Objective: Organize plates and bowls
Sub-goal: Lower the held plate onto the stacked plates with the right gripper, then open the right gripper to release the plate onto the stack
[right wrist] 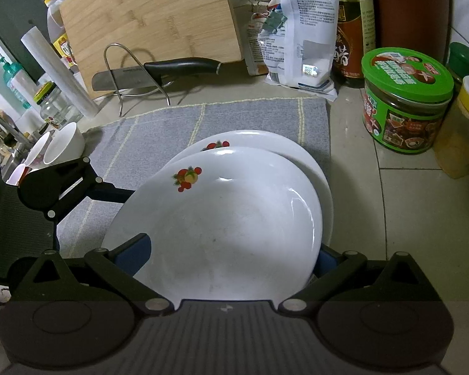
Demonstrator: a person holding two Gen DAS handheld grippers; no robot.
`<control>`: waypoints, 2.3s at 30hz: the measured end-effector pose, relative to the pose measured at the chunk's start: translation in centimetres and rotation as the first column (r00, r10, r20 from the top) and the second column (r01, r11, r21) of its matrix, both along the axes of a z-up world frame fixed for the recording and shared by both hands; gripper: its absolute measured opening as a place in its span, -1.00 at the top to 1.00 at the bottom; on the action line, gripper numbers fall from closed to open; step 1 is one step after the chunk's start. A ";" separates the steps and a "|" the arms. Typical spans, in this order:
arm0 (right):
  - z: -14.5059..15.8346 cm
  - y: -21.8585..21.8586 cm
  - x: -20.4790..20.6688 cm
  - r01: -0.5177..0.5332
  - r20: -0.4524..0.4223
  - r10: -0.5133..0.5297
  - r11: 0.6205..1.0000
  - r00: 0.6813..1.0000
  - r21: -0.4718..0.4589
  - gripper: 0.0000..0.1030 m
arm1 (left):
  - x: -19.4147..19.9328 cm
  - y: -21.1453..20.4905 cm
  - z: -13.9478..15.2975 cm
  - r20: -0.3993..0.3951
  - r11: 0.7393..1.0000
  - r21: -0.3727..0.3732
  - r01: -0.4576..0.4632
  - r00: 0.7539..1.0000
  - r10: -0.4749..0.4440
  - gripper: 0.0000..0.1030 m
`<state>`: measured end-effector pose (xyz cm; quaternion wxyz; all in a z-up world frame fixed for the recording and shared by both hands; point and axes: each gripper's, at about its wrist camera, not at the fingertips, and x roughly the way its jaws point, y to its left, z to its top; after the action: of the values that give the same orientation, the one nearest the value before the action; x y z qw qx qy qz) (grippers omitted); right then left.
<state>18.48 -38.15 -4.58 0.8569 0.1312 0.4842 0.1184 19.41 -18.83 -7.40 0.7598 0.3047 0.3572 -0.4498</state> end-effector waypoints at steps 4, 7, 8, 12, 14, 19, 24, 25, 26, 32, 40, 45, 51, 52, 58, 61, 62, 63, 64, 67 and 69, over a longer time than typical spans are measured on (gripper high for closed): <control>0.0 0.0 0.1 -0.002 -0.001 0.002 1.000 1.000 -0.002 -1.00 | 0.1 -0.1 0.0 -0.002 1.000 0.002 -0.003 1.000 0.003 -0.98; 0.0 0.1 0.1 -0.001 -0.004 0.001 1.000 1.000 -0.004 -1.00 | 0.1 0.0 0.0 -0.005 1.000 0.004 -0.004 1.000 0.004 -0.98; 0.0 0.1 0.1 -0.001 -0.004 0.001 1.000 1.000 -0.006 -1.00 | 0.2 0.0 0.0 -0.006 1.000 0.004 -0.004 1.000 0.004 -0.98; 0.1 0.1 0.2 0.002 -0.010 -0.002 1.000 1.000 -0.009 -1.00 | 0.1 0.0 0.0 -0.006 1.000 0.005 -0.002 1.000 0.002 -0.98; 0.1 0.0 0.2 0.005 -0.013 -0.005 1.000 1.000 -0.012 -1.00 | 0.1 0.0 0.0 -0.010 1.000 0.003 -0.004 1.000 0.004 -0.98; 0.2 0.2 0.2 0.008 -0.016 -0.008 1.000 1.000 -0.027 -1.00 | 0.2 0.0 0.0 -0.007 1.000 0.002 0.004 1.000 -0.004 -0.98; 0.4 0.1 0.2 0.014 -0.016 -0.015 0.999 1.000 -0.044 -1.00 | 0.1 0.0 0.0 0.006 1.000 0.002 0.018 1.000 -0.018 -0.98; 0.4 0.1 0.2 0.016 -0.017 -0.017 0.999 1.000 -0.045 -1.00 | 0.1 0.0 0.0 0.005 1.000 0.002 0.018 1.000 -0.018 -0.98; 0.4 0.1 0.1 0.017 -0.019 -0.018 0.999 1.000 -0.047 -1.00 | 0.1 0.1 0.0 0.001 1.000 0.000 0.016 1.000 -0.016 -0.98; 0.5 0.3 0.0 0.014 -0.021 -0.015 0.998 1.000 -0.065 -1.00 | 0.3 0.3 0.0 -0.013 1.000 -0.011 0.009 1.000 -0.009 -0.98; 0.5 1.0 0.3 0.000 -0.037 -0.005 0.992 0.999 -0.126 -1.00 | 0.4 0.4 -0.1 -0.020 1.000 -0.022 0.001 1.000 -0.002 -0.99; 0.4 1.0 0.2 0.010 -0.051 -0.019 0.986 0.999 -0.165 -1.00 | 0.4 0.9 0.1 -0.034 0.999 -0.050 -0.020 0.999 0.018 -0.99; 1.2 1.9 -0.6 -0.006 0.009 0.009 0.968 1.000 -0.252 -1.00 | 0.0 2.3 0.8 -0.010 0.991 -0.122 -0.055 0.998 0.054 -0.99; 1.4 2.1 -0.8 -0.007 0.023 0.013 0.965 1.000 -0.262 -1.00 | -0.1 2.6 1.1 0.000 0.987 -0.143 -0.067 0.998 0.067 -0.99; 2.3 3.0 -1.2 -0.013 0.071 0.034 0.961 0.997 -0.277 -1.00 | 0.0 5.2 2.4 0.029 0.943 -0.281 -0.177 0.981 0.193 -0.99; 2.6 3.8 -1.3 -0.017 0.101 0.049 0.957 0.994 -0.291 -1.00 | -0.5 6.5 3.0 0.053 0.916 -0.329 -0.229 0.964 0.260 -0.99; 2.8 4.1 -1.2 -0.025 0.111 0.060 0.955 0.992 -0.296 -1.00 | -0.5 7.0 3.2 0.058 0.907 -0.339 -0.249 0.957 0.285 -0.99; 2.9 4.6 -1.2 -0.036 0.121 0.075 0.954 0.990 -0.299 -1.00 | -0.7 7.4 3.3 0.060 0.898 -0.348 -0.270 0.949 0.309 -0.99; 3.1 5.0 -1.2 -0.048 0.130 0.091 0.953 0.987 -0.301 -1.00 | -1.0 7.9 3.4 0.059 0.887 -0.357 -0.291 0.941 0.333 -0.99; 3.5 6.6 -1.2 -0.091 0.168 0.148 0.947 0.975 -0.308 -1.00 | -1.7 9.5 3.5 0.066 0.857 -0.378 -0.350 0.913 0.402 -0.99; 3.7 7.8 -1.1 -0.109 0.191 0.173 0.946 0.966 -0.306 -1.00 | -2.2 10.7 3.6 0.066 0.836 -0.387 -0.388 0.893 0.445 -0.99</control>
<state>17.36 -30.37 -0.86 0.9034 -0.0458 0.4091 0.1201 17.18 -8.08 -3.84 0.9077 0.1072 0.2659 -0.3064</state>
